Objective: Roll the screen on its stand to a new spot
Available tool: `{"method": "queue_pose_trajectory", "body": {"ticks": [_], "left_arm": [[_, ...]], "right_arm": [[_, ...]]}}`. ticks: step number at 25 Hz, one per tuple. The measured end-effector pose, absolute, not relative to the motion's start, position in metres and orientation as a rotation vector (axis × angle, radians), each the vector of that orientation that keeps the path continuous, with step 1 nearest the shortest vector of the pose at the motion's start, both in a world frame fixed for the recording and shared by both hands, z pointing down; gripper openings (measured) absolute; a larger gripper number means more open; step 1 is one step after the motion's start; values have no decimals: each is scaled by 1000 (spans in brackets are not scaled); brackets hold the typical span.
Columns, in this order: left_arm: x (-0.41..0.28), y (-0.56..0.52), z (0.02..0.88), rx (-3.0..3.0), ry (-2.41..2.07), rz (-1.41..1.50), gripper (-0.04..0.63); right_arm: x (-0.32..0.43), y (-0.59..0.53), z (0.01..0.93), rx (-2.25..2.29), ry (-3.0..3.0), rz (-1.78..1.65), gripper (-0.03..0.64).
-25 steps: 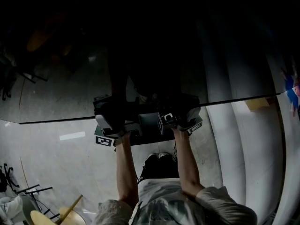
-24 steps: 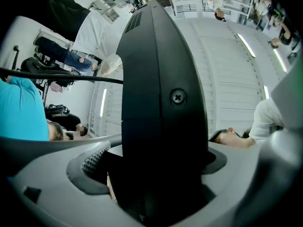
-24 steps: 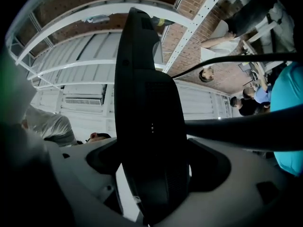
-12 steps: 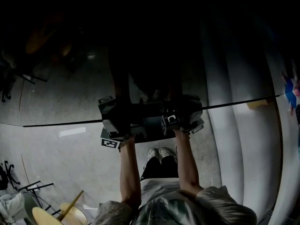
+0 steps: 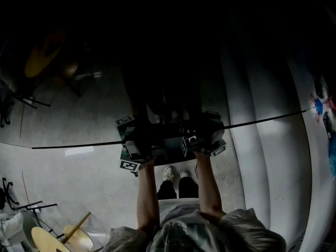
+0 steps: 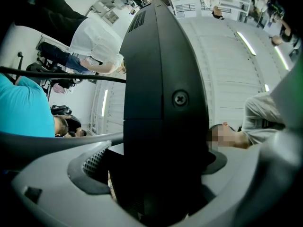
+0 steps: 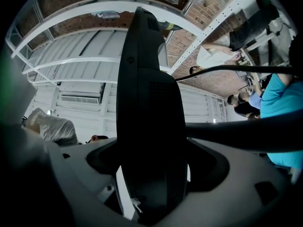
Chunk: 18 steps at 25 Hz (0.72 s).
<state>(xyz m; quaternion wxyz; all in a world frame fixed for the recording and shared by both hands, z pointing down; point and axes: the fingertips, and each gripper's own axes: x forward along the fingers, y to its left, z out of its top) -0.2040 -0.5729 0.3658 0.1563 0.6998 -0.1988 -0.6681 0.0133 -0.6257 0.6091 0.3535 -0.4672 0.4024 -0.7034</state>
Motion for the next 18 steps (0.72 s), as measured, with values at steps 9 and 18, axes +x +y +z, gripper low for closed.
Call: {"method": "queue_pose_trajectory", "body": {"ticks": [9,18], "left_arm": [[-197,-580,379,2033,-459,-1881,528],[-199,-582,381,2037,-411,-1877,528]], "right_arm": [[27,-624,627,-1227,1044,-1776,380],[28,-630,623,-1225,1090,-1729,380]]}}
